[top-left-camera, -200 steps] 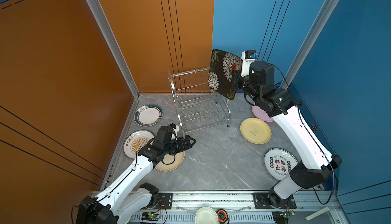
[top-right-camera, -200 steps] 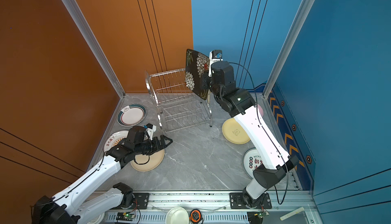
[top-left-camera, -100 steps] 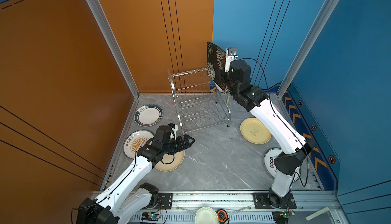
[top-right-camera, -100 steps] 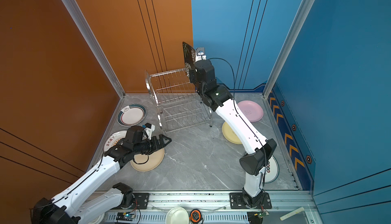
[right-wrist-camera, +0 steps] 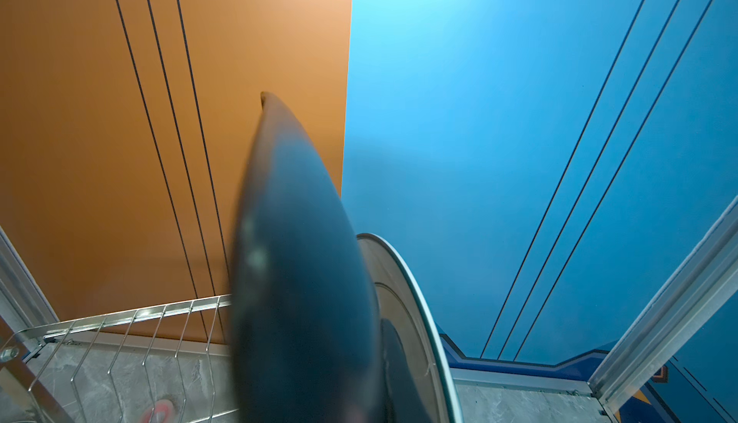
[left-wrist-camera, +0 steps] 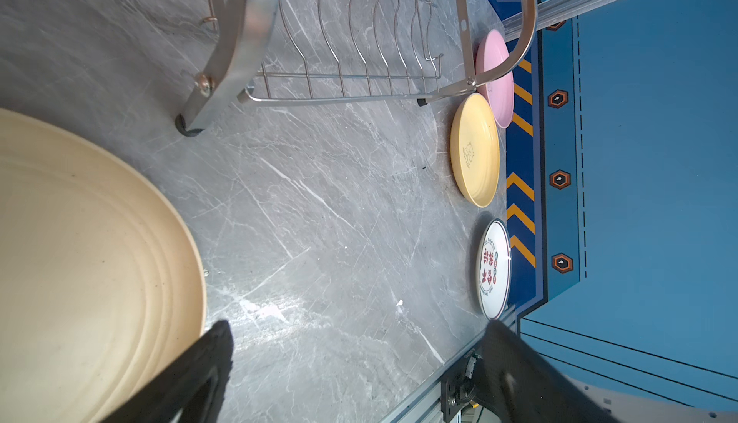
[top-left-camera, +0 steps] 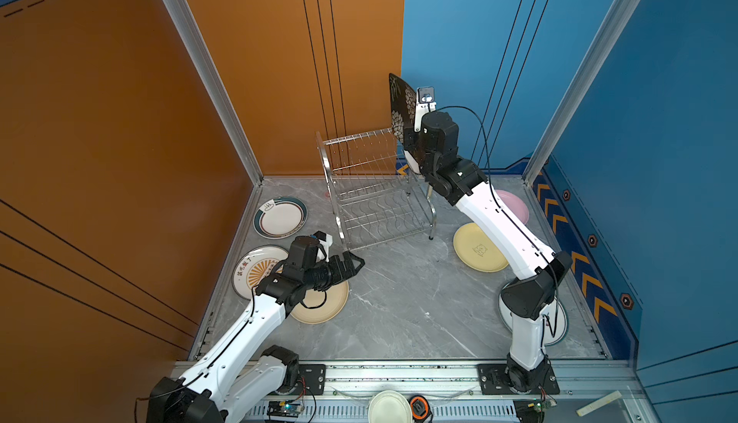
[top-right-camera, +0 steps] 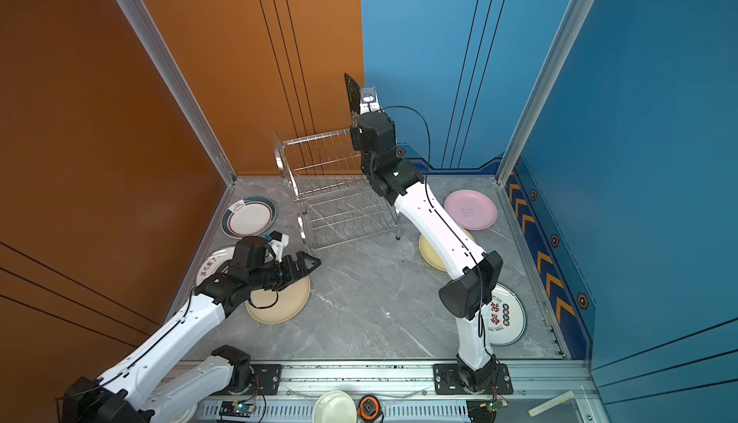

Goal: Load the plates into the dish rack
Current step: 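Lower the dark square plate into the rack beside the white plate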

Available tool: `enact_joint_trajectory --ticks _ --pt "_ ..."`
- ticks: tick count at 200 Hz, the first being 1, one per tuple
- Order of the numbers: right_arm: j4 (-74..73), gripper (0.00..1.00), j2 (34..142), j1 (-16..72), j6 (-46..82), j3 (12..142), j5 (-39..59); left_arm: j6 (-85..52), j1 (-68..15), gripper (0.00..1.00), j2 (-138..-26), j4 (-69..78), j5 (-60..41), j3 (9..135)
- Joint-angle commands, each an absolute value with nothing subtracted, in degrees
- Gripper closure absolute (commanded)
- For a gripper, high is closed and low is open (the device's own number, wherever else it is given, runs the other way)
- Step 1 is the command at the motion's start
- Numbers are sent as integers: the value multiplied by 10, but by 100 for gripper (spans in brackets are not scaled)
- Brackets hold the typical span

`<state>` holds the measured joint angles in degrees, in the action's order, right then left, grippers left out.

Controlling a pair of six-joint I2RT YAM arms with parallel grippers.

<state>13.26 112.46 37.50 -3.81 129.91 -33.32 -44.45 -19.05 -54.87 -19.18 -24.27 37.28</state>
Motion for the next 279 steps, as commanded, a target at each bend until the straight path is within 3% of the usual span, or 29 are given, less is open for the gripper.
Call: enact_joint_trajectory --ticks 1,173,267,279 --pt "44 100 1112 374 -41 1335 -358 -431 -183 2 -553 -204 -260 374" --pt "42 100 1102 365 -24 1269 -362 -435 -177 2 -556 -203 -261 376" --pt "23 100 1051 371 -1 1169 -370 -439 -178 2 -551 -203 -257 373" --pt "18 95 1042 371 0 1154 -370 -440 -178 2 -550 -203 -257 371"
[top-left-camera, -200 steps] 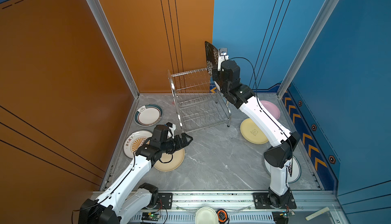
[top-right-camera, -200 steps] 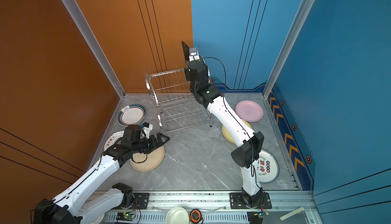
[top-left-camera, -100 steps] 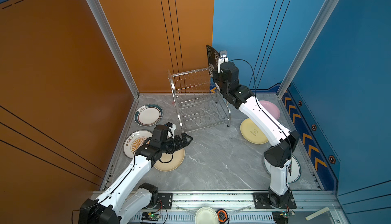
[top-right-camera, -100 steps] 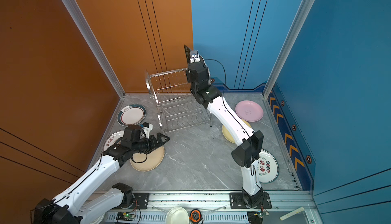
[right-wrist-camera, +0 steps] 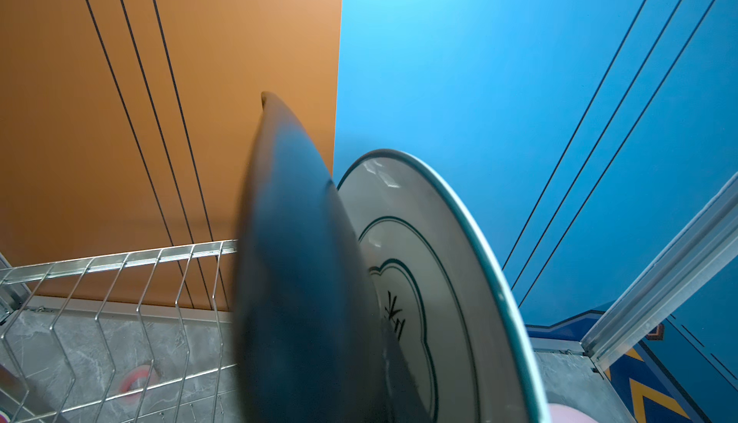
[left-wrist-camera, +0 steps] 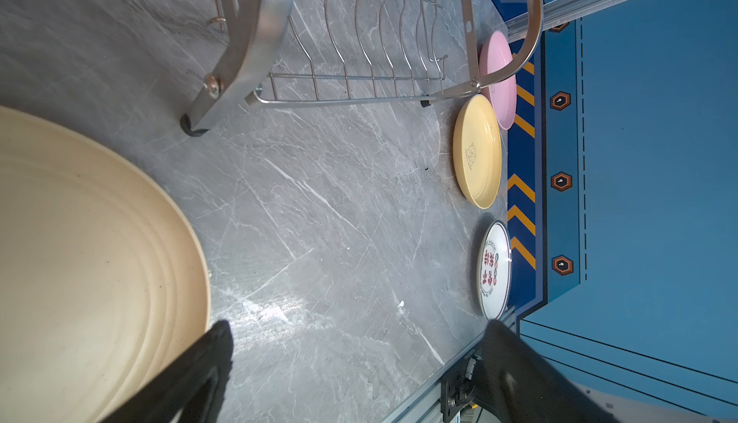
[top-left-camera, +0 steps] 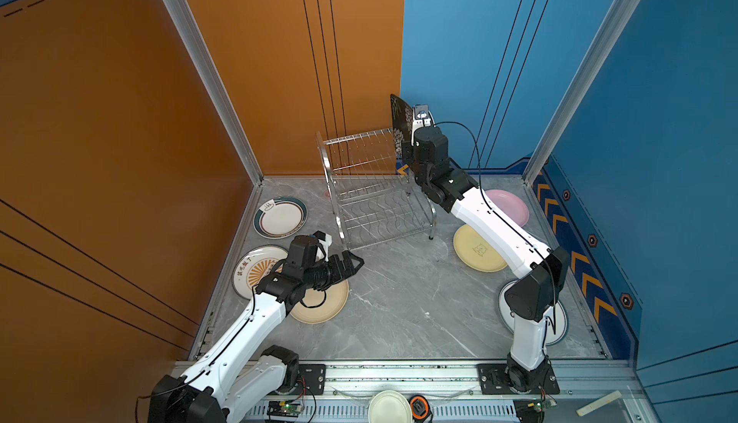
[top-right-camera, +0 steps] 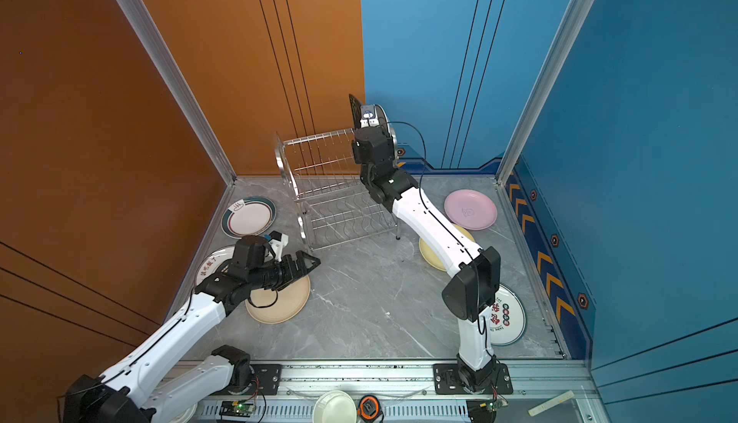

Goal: Load the plates into the dish rack
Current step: 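Lower the dark square plate into the rack beside the white plate, then release the dark plate with the right gripper while the left moves to the cream plate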

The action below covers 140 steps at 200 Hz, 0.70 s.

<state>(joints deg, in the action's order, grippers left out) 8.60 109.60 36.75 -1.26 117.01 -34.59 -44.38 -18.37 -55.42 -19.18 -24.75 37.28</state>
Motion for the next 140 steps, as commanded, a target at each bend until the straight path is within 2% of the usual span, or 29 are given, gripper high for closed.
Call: enact_joint_trajectory --ticks 1,41,140 --pt "18 95 1042 372 0 1153 -370 -440 -178 2 -549 -203 -257 371" --pt "20 80 1029 372 3 1134 -367 -442 -179 2 -546 -203 -254 369" --pt "35 68 998 376 15 1113 -358 -449 -183 2 -524 -209 -241 362"
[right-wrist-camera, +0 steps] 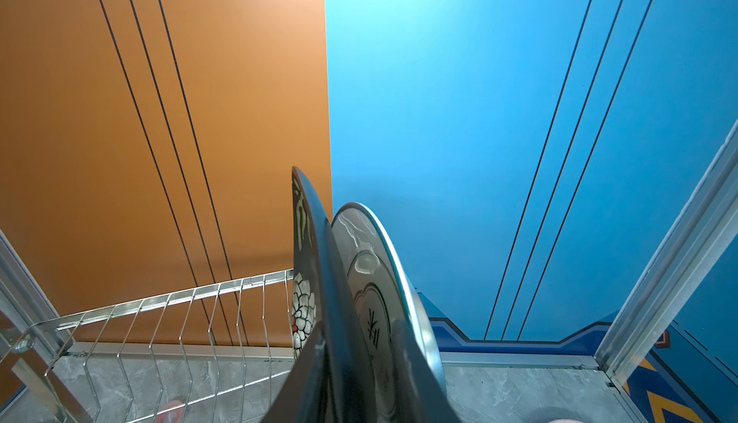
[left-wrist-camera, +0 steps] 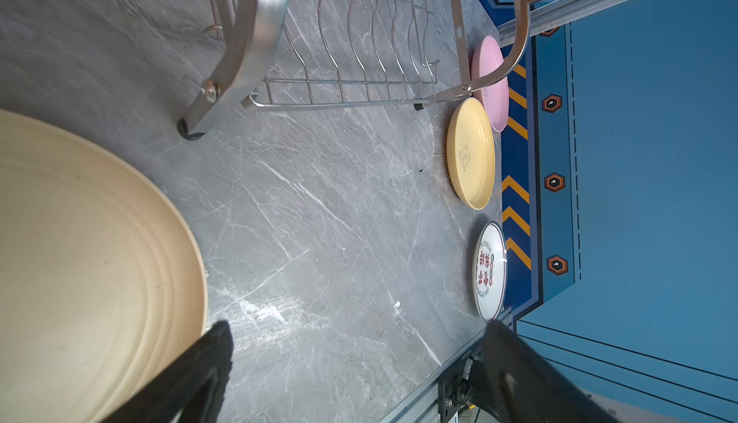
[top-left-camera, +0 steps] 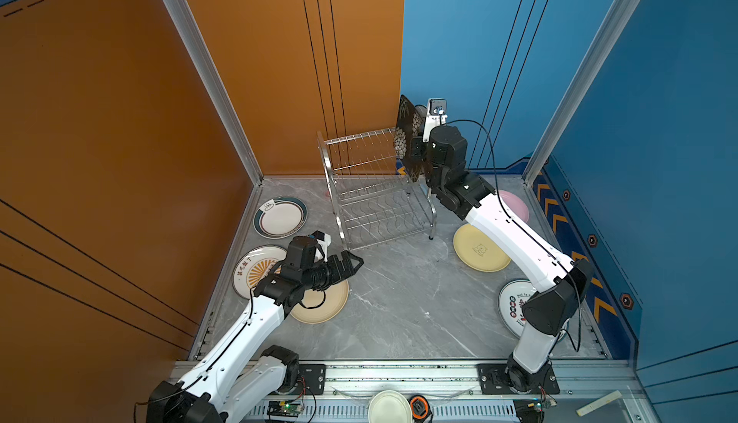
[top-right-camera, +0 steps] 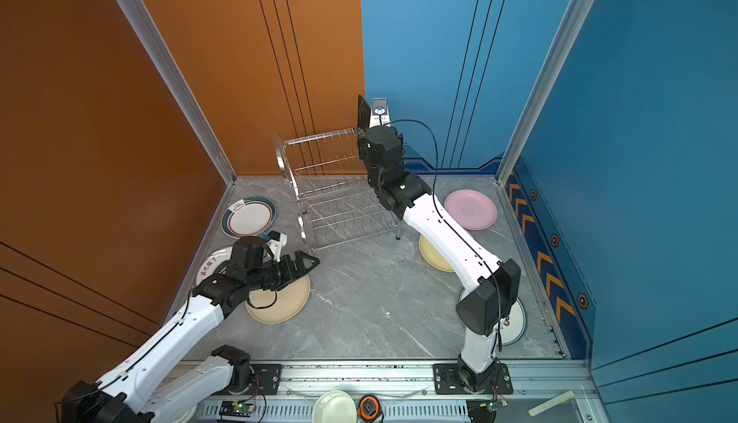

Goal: Load the plates into the dish rack
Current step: 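Release the dark plate with the right gripper while the left moves to the cream plate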

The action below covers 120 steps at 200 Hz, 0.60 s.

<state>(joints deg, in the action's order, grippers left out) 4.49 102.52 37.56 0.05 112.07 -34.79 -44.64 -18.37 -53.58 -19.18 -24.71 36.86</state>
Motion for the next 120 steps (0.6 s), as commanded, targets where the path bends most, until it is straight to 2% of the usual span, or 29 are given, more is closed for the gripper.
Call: enact_joint_trajectory --ticks 1,65,120 --pt "36 67 997 376 15 1112 -358 -449 -183 2 -524 -210 -240 361" --pt "82 44 946 393 30 1087 -336 -411 -163 2 -507 -316 -172 398" --pt "140 35 866 398 79 1005 -313 -368 -118 2 -499 -434 -71 439"
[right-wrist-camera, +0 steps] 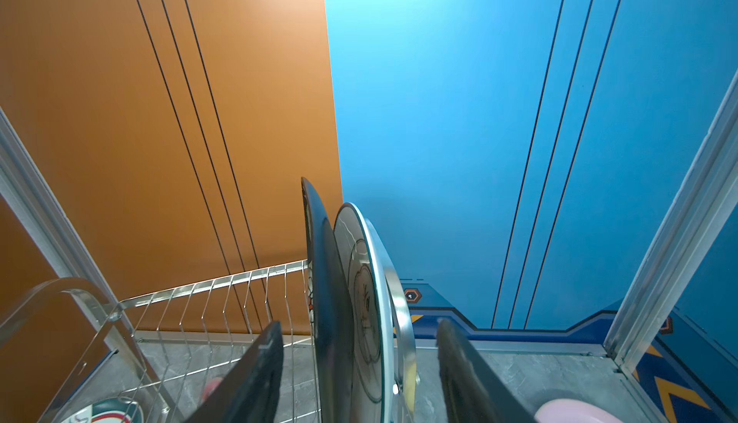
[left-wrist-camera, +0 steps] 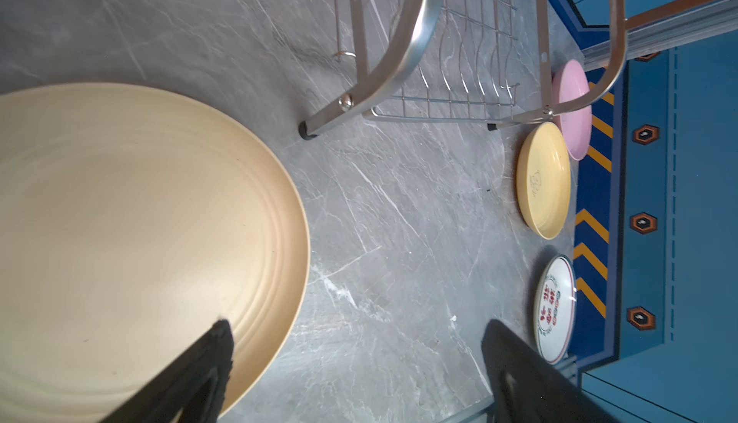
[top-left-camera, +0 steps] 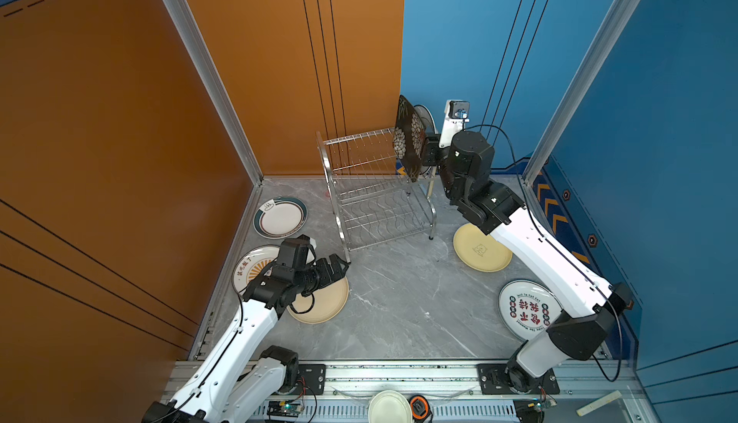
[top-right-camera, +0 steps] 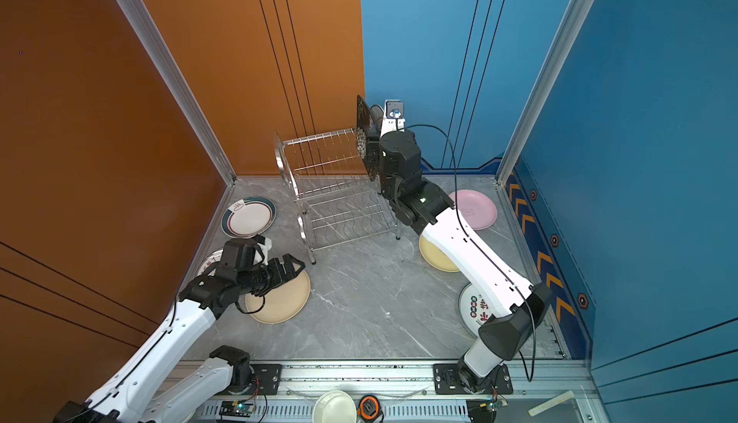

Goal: Load the plates into the dish rack
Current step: 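Release the dark plate with the right gripper while the left moves to the cream plate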

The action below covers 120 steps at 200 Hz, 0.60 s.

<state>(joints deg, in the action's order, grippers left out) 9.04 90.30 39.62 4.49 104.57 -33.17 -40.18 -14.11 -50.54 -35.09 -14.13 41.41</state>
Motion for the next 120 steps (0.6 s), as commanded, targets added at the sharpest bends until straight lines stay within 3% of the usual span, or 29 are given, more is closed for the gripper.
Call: enact_joint_trajectory --ticks 1,65,120 --pt "141 35 864 398 80 1003 -313 -367 -116 2 -499 -436 -70 439" --pt "202 27 752 423 137 865 -305 -317 -22 2 -530 -455 -23 422" --pt "235 16 691 415 163 781 -297 -284 66 2 -581 -384 -73 384"
